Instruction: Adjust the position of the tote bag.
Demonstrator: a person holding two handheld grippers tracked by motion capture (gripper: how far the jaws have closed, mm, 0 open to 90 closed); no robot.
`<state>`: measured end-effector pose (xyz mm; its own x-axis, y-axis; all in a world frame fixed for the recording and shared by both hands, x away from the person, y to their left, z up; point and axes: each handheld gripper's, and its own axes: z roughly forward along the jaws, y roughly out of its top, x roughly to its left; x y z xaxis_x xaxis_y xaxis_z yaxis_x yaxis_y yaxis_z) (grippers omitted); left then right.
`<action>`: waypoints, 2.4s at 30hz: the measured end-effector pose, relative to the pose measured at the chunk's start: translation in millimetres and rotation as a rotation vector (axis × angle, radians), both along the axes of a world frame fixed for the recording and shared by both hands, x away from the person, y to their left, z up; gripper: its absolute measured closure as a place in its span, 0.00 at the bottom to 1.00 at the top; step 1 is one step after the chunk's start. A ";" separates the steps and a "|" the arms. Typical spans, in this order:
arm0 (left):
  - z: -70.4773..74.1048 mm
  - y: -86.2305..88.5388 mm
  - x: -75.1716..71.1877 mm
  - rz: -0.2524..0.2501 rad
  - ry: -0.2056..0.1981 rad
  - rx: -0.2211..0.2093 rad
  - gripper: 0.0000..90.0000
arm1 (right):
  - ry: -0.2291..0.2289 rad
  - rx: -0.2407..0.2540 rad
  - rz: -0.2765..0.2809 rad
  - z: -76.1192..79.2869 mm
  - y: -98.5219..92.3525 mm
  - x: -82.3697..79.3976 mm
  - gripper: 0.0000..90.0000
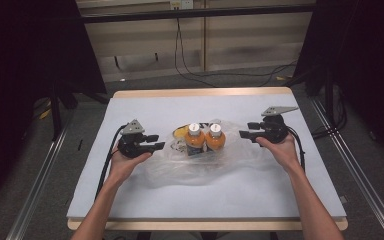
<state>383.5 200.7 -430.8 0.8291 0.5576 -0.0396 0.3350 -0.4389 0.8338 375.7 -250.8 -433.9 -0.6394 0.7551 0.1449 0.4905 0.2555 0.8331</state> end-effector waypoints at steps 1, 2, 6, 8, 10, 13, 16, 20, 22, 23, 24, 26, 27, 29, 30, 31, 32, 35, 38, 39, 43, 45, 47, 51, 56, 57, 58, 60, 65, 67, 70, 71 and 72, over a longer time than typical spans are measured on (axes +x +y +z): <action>2.3 -0.9 -1.6 -0.012 -0.001 -0.022 0.62 | -0.005 0.004 -0.005 3.3 -0.9 -1.4 0.48; 4.9 -1.8 -3.6 -0.016 -0.011 -0.017 0.62 | -0.015 0.007 -0.007 6.1 -1.8 -2.2 0.47; 10.1 -7.4 -9.0 -0.067 -0.009 -0.033 0.69 | -0.035 0.021 0.004 16.3 -1.8 -5.5 0.50; 11.6 -12.3 -10.9 -0.100 -0.012 -0.045 0.75 | -0.060 0.025 0.018 21.9 2.2 -8.3 0.53; 12.5 -16.9 -12.0 -0.125 -0.005 -0.034 0.80 | -0.074 0.015 0.042 28.2 9.4 -10.4 0.53; 11.7 -24.2 -12.7 -0.154 -0.002 -0.020 0.83 | -0.076 0.024 0.093 33.0 23.0 -11.9 0.64; 10.3 -34.9 -12.9 -0.185 0.010 0.013 0.88 | -0.057 -0.009 0.145 31.5 38.6 -10.0 0.80; 4.8 -48.7 -7.7 -0.219 0.033 0.067 0.96 | -0.012 -0.051 0.216 25.2 56.6 -3.3 0.96; 0.7 -53.2 -4.5 -0.218 0.046 0.114 0.98 | 0.013 -0.069 0.246 20.2 62.8 0.5 1.00; -2.3 -55.1 -2.2 -0.225 0.059 0.131 0.99 | 0.027 -0.080 0.257 16.6 64.6 2.7 1.00; -6.3 -57.1 -0.1 -0.229 0.066 0.137 0.99 | 0.046 -0.095 0.264 12.8 66.1 4.6 1.00; -12.1 -60.9 3.5 -0.241 0.089 0.168 0.99 | 0.078 -0.118 0.280 5.0 68.0 8.8 1.00; -15.1 -63.4 5.5 -0.246 0.098 0.183 0.99 | 0.091 -0.127 0.284 1.7 68.8 11.1 1.00; -21.1 -67.7 8.4 -0.252 0.117 0.213 0.98 | 0.115 -0.148 0.286 -3.7 69.9 15.2 1.00; -23.7 -69.5 8.7 -0.249 0.130 0.221 0.97 | 0.132 -0.153 0.287 -6.1 69.8 17.2 1.00; -26.1 -71.4 8.6 -0.258 0.137 0.231 0.97 | 0.139 -0.171 0.285 -9.0 70.1 19.4 1.00; -27.1 -73.1 8.0 -0.262 0.136 0.263 0.97 | 0.158 -0.189 0.285 -11.6 69.6 21.3 1.00; -30.4 -75.6 6.9 -0.261 0.138 0.293 0.97 | 0.192 -0.197 0.298 -19.6 68.9 24.6 1.00; -33.5 -76.1 6.3 -0.247 0.134 0.323 0.97 | 0.211 -0.247 0.306 -27.4 73.3 23.6 1.00; -34.6 -76.0 6.0 -0.241 0.132 0.337 0.97 | 0.216 -0.264 0.306 -29.8 74.6 23.2 1.00; -35.3 -71.4 6.6 -0.218 0.120 0.363 0.97 | 0.248 -0.310 0.297 -35.0 76.2 20.7 1.00; -34.7 -68.4 6.7 -0.207 0.107 0.390 0.97 | 0.241 -0.330 0.302 -34.7 76.2 19.5 1.00; -33.8 -65.6 7.3 -0.212 0.103 0.408 0.97 | 0.232 -0.375 0.303 -32.6 76.9 16.6 1.00; -32.1 -60.3 6.5 -0.208 0.082 0.458 0.98 | 0.210 -0.429 0.300 -30.8 73.1 9.5 1.00; -32.6 -51.9 3.7 -0.190 0.072 0.462 0.99 | 0.217 -0.443 0.285 -29.6 62.1 2.2 1.00; -31.6 -50.2 3.4 -0.193 0.070 0.480 0.99 | 0.209 -0.447 0.290 -29.6 60.4 1.9 1.00; -31.4 -49.3 2.5 -0.191 0.067 0.488 0.99 | 0.211 -0.454 0.281 -29.2 59.8 0.8 1.00; -31.6 -47.5 0.2 -0.186 0.056 0.500 0.99 | 0.205 -0.492 0.265 -28.5 58.9 -0.1 1.00; -32.0 -43.9 0.1 -0.189 0.062 0.484 1.00 | 0.203 -0.503 0.250 -28.2 51.6 -0.9 1.00; -32.2 -42.7 0.9 -0.193 0.060 0.481 1.00 | 0.205 -0.522 0.240 -27.5 48.7 -1.2 1.00; -32.2 -41.1 1.5 -0.195 0.068 0.471 1.00 | 0.206 -0.525 0.226 -27.6 43.2 -0.4 1.00; -32.2 -41.0 1.0 -0.196 0.057 0.480 1.00 | 0.201 -0.531 0.227 -27.6 41.6 0.3 1.00; -32.4 -41.3 0.4 -0.193 0.051 0.478 1.00 | 0.207 -0.531 0.220 -27.4 40.7 0.2 1.00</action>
<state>383.9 159.4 -463.2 0.9222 0.3607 0.1394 0.2455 -0.8246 0.5096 375.9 -210.1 -461.3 -0.7873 0.6116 -0.0779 0.5170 0.7237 0.4571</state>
